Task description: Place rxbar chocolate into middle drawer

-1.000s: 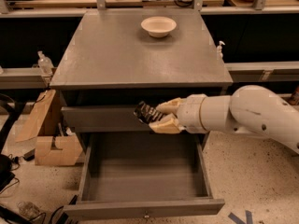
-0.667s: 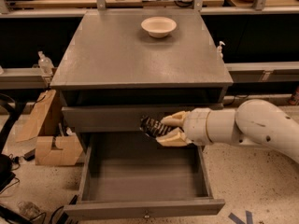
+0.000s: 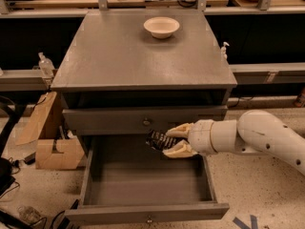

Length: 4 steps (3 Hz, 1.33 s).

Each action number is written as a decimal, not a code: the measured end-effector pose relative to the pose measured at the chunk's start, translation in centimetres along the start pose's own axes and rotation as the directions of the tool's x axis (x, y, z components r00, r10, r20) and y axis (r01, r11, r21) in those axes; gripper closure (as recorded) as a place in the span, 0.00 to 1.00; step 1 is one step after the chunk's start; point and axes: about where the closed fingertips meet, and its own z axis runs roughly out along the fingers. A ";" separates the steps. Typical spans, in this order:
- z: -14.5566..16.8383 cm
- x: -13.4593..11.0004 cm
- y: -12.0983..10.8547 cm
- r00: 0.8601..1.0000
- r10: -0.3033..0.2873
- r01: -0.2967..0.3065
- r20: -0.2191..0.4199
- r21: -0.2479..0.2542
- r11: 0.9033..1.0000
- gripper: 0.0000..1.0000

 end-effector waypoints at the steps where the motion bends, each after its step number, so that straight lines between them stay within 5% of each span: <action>1: 1.6 0.4 0.4 1.000 -0.002 0.002 -0.004 -0.023 1.000 1.00; 3: 11.2 8.1 2.1 0.999 0.037 -0.038 -0.013 -0.091 0.995 1.00; 4: 14.1 11.3 2.6 0.998 0.065 -0.065 -0.001 -0.085 0.994 1.00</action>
Offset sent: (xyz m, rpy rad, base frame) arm 0.0286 0.0468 -0.1319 -0.0565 0.1100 0.0677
